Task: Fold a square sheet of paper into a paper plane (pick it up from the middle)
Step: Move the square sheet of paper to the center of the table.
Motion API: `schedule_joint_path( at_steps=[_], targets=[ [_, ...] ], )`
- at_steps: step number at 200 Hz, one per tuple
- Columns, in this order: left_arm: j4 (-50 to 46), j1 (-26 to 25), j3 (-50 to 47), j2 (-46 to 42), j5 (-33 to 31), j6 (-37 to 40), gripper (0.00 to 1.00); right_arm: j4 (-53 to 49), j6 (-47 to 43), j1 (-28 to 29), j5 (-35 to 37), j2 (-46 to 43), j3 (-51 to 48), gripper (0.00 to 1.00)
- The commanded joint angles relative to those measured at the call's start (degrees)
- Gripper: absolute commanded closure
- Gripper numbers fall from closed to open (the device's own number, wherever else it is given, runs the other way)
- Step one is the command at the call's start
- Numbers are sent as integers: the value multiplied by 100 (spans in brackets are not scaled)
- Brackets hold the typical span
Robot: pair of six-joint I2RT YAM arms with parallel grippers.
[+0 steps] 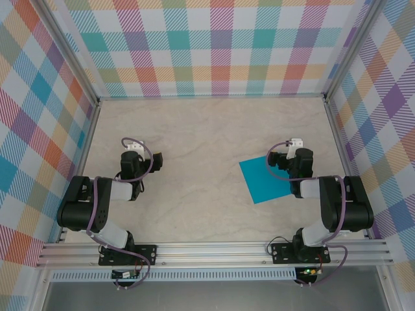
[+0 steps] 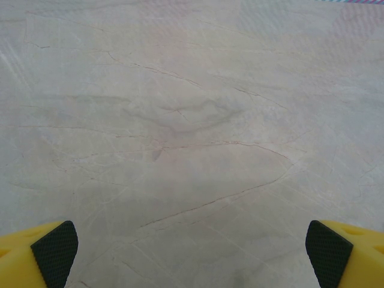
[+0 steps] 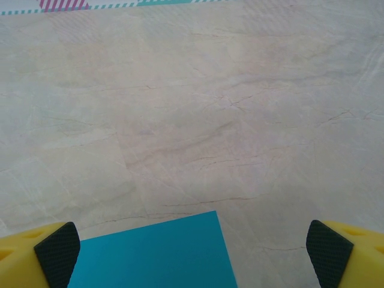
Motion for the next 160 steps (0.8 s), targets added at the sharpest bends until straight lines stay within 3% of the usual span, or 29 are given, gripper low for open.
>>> schedule_joint_path(
  at_steps=[1,12,34,65,81,101,117,130,160],
  targets=[
    [30,93,107,0,109,92,0,101,-126,27,-216,-293,32,0],
    [34,86,104,0,110,92,0,-249,-121,33,-250,-559,110,0],
    [44,90,101,0,111,101,0,-2581,253,33,-229,-1186,884,0],
    [73,90,77,-9,107,99,0,-4435,1241,33,-332,-1990,1525,0],
    [56,90,88,-20,173,113,0,-5852,2649,26,36,-1952,2174,0],
    [128,110,36,-56,182,119,0,-7305,2904,19,-684,-1450,2930,0],
    [-260,104,150,-298,-61,-7,0,-7753,3370,49,-1466,-1071,3167,0],
    [-997,111,410,-571,30,-1,0,-8216,3630,192,-1682,-917,3354,0],
    [-1611,108,538,-1064,560,146,0,-8789,3428,599,-1225,-897,3151,0]
  ],
)
